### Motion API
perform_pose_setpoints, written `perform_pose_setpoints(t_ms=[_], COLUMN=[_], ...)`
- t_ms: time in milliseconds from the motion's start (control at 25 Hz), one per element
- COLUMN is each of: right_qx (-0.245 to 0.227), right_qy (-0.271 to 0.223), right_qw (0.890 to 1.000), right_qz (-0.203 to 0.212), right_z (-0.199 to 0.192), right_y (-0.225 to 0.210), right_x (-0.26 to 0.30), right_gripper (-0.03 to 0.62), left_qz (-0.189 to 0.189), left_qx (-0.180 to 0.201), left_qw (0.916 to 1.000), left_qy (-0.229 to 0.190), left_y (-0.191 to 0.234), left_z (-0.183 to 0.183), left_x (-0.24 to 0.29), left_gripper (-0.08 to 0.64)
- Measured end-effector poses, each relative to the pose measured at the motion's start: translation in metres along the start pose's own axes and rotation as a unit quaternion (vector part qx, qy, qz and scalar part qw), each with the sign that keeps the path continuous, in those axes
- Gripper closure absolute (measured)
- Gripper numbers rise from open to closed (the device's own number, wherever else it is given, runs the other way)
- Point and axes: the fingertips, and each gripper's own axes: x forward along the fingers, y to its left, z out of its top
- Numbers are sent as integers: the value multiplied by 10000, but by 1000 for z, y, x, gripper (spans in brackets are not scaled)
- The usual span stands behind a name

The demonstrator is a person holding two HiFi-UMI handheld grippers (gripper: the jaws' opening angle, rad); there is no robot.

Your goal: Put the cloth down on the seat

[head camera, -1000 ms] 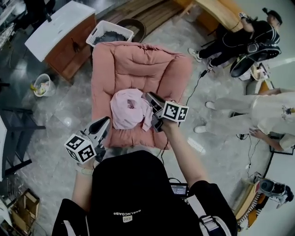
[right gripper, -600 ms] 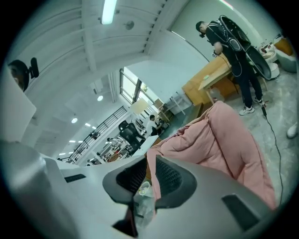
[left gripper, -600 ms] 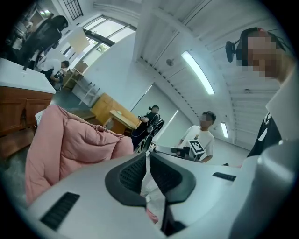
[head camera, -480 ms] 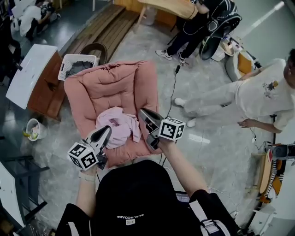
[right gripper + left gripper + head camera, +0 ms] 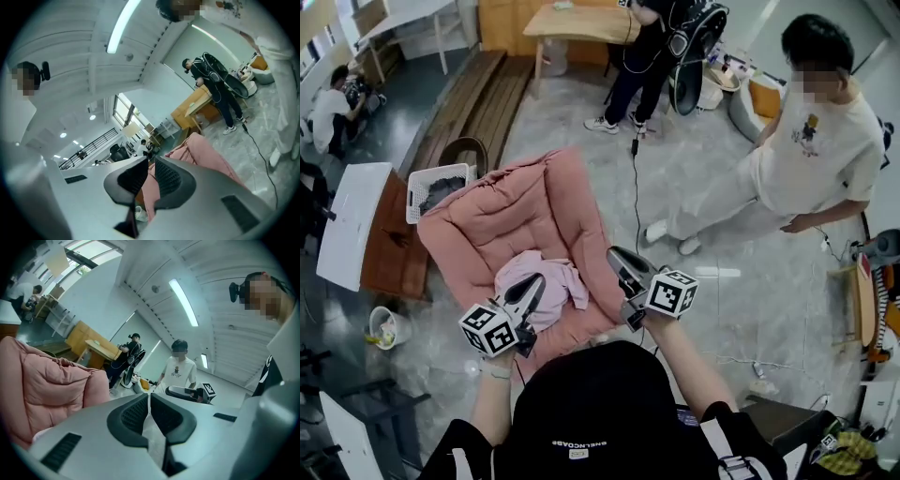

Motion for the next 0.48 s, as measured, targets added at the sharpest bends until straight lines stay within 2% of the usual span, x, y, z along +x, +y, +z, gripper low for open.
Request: perform_pose_setpoints(t_ms=[200, 480], right_qx=[4, -97], right_qy=[-585, -1131], right_qw=[9981, 9914], right_qz=[-211, -644], right_z=[19, 29], right_y=[-9, -31], right_x=[-52, -127], right_gripper=[532, 535], left_qz=[-433, -989], left_qx=[187, 428], left_qw=[9987, 9929], left_qy=[216, 510], left_y=[-22, -64], left_z=[-1, -14], left_x=[30, 69], left_gripper=[540, 540])
